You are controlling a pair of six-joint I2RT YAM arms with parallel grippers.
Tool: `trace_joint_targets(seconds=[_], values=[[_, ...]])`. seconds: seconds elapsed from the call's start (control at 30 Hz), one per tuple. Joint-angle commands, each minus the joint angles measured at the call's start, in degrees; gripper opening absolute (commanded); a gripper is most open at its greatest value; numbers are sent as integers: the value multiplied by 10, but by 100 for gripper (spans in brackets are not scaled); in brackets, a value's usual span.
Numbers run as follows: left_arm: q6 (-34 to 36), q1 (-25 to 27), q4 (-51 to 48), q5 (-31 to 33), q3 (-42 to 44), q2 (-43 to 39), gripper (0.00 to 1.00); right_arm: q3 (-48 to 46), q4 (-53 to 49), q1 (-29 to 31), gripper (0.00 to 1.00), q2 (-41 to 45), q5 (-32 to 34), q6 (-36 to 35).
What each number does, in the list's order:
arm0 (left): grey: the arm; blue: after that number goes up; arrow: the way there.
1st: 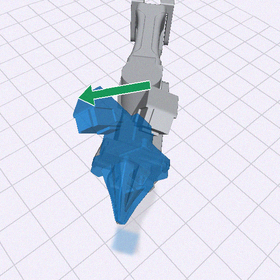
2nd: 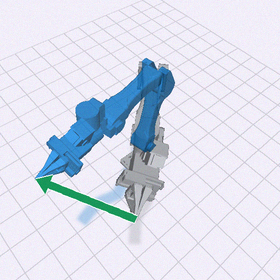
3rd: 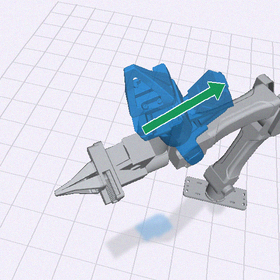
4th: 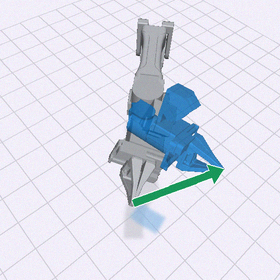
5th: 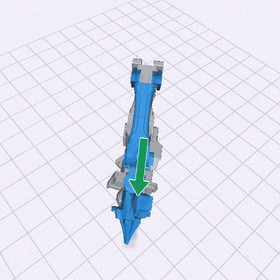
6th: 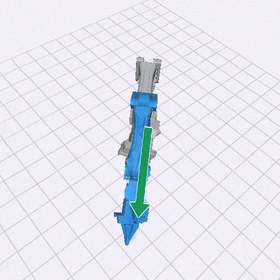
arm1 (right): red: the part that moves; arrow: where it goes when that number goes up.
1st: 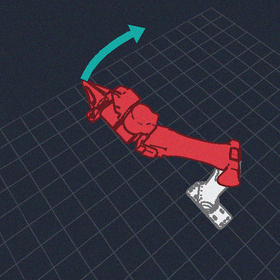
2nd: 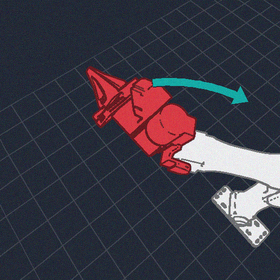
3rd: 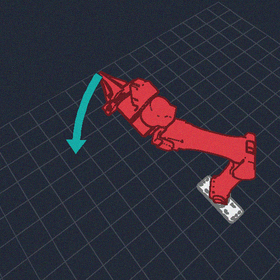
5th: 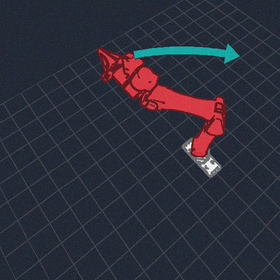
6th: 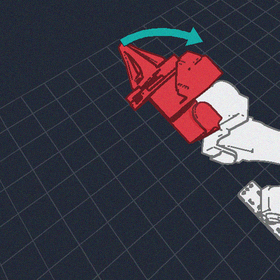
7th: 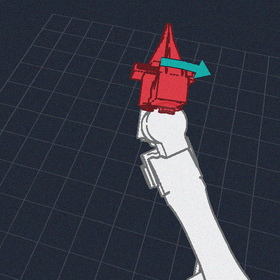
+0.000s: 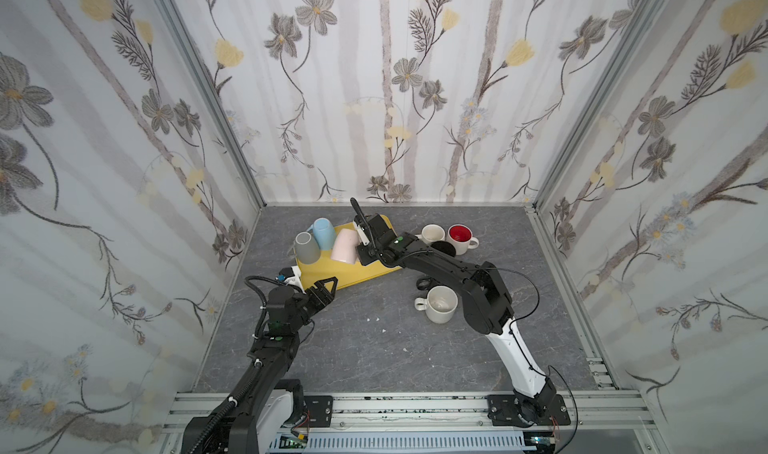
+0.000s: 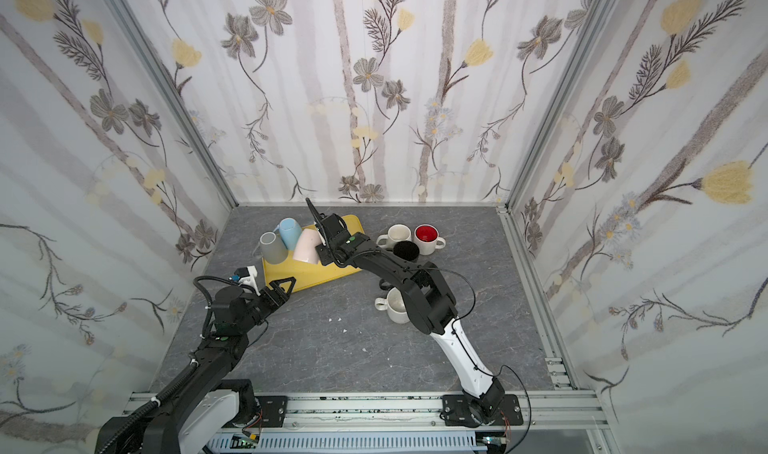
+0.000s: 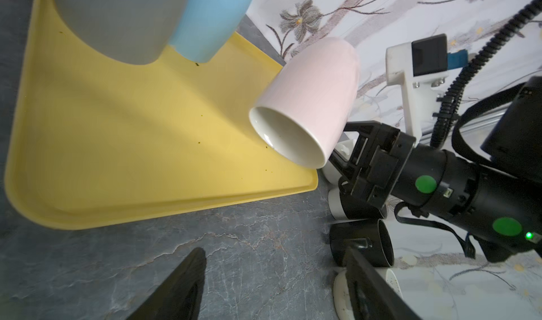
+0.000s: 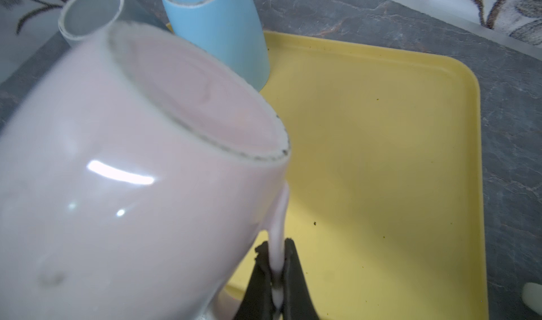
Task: Turn the mug right side up
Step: 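Grasp the pink mug's handle with the right gripper and lift it, tilting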
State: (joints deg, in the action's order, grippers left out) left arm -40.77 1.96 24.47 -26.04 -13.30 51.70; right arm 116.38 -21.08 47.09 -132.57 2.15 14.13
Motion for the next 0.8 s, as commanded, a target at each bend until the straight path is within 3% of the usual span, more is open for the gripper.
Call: trace_joint_targets(seconds=[0.0, 0.3, 0.77], values=[[32, 15, 85, 17, 6, -14, 74, -28, 105, 3, 0, 46, -57, 70], [80, 74, 184, 94, 19, -21, 74, -104, 210, -19, 0, 118, -139, 172], [108, 131, 303, 138, -67, 116, 68, -213, 304, -18, 0, 195, -182, 259]])
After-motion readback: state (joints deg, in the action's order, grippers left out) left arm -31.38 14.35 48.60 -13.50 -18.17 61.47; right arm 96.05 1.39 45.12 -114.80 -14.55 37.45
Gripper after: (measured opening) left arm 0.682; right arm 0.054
